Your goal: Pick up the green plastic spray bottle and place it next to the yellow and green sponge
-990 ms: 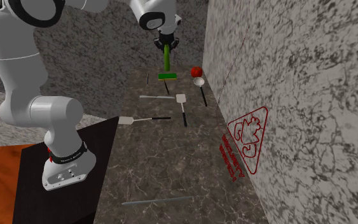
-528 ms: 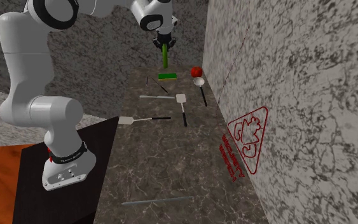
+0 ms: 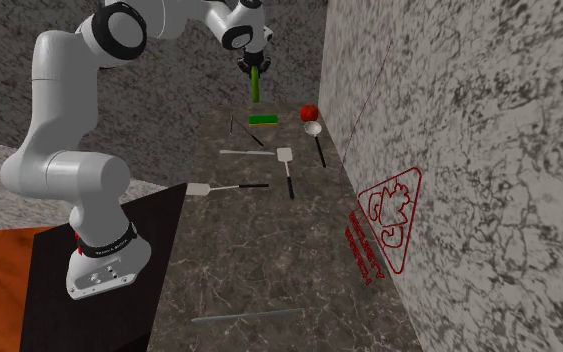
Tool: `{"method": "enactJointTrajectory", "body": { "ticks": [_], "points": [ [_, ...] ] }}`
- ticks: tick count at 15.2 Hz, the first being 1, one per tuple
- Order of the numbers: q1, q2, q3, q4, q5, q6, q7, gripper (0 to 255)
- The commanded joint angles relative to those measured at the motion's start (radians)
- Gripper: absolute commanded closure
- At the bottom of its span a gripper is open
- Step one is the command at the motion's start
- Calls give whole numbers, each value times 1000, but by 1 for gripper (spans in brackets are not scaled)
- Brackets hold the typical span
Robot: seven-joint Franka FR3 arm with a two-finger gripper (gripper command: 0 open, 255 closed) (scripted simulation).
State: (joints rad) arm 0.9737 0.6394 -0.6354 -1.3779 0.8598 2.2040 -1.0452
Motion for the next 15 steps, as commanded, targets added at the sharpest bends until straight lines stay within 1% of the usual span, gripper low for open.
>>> {"method": "enactJointTrajectory", "body": {
  "ticks": [1,3,5,6,7,15],
  "points": [
    [-20,80,18,113,8,-18,47,255],
    [-45,161,33,234,12,-40,97,255],
    [-78,256,48,386,11,-71,157,255],
    [-101,313,55,482,8,-92,195,255],
    [-115,344,59,536,6,-105,215,255],
    [-99,363,77,463,31,-27,167,255]
  ]
}}
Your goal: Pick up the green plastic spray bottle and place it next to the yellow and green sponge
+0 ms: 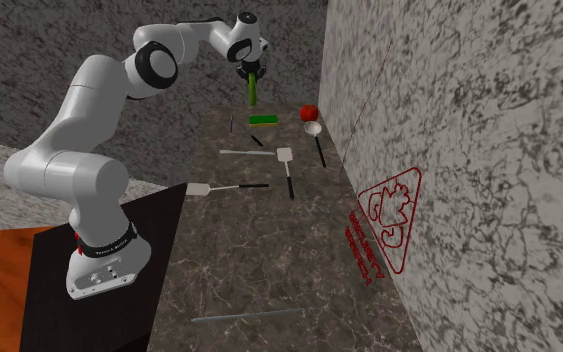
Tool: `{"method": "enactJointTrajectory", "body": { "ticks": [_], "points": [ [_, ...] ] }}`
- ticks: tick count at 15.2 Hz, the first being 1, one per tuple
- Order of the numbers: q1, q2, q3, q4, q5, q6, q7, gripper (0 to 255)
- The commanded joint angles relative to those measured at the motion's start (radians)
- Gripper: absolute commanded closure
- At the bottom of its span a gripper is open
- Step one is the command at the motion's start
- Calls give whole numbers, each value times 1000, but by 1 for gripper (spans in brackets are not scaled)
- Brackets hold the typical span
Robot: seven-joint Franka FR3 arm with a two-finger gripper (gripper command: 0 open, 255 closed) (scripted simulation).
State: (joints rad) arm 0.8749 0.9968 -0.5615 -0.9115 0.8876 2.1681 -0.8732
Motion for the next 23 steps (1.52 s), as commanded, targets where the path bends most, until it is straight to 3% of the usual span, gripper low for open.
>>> {"method": "enactJointTrajectory", "body": {
  "ticks": [1,7,15,16,21,23],
  "points": [
    [1,9,5,-10,7,18,-11,255],
    [3,40,24,-40,30,73,-45,255],
    [3,40,24,-40,31,73,-45,255],
    [5,39,24,-43,31,75,-46,0],
    [3,40,24,-40,31,73,-45,0],
    [27,-40,9,-131,26,68,-69,0]
  ]
}}
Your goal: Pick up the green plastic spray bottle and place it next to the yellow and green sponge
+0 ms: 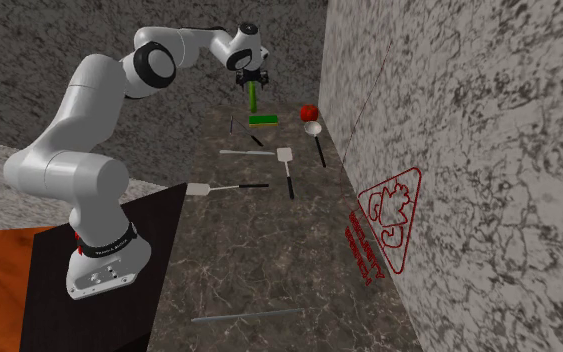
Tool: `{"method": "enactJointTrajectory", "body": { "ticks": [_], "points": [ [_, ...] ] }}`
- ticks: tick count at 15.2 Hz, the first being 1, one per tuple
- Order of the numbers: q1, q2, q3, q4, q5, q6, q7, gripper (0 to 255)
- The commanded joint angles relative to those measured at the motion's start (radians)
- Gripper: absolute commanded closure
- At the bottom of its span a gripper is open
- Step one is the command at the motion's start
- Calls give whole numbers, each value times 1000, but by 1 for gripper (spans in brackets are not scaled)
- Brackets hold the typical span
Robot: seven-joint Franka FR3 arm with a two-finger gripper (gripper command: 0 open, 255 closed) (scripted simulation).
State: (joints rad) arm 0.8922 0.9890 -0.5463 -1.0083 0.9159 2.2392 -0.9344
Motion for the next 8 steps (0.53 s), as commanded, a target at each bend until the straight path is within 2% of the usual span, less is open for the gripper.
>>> {"method": "enactJointTrajectory", "body": {
  "ticks": [1,2,8],
  "points": [
    [20,-69,-14,-72,-7,-7,-17,0],
    [28,-96,-21,-100,-11,-11,-22,0],
    [28,-96,-21,-100,-11,-11,-22,0]
  ]
}}
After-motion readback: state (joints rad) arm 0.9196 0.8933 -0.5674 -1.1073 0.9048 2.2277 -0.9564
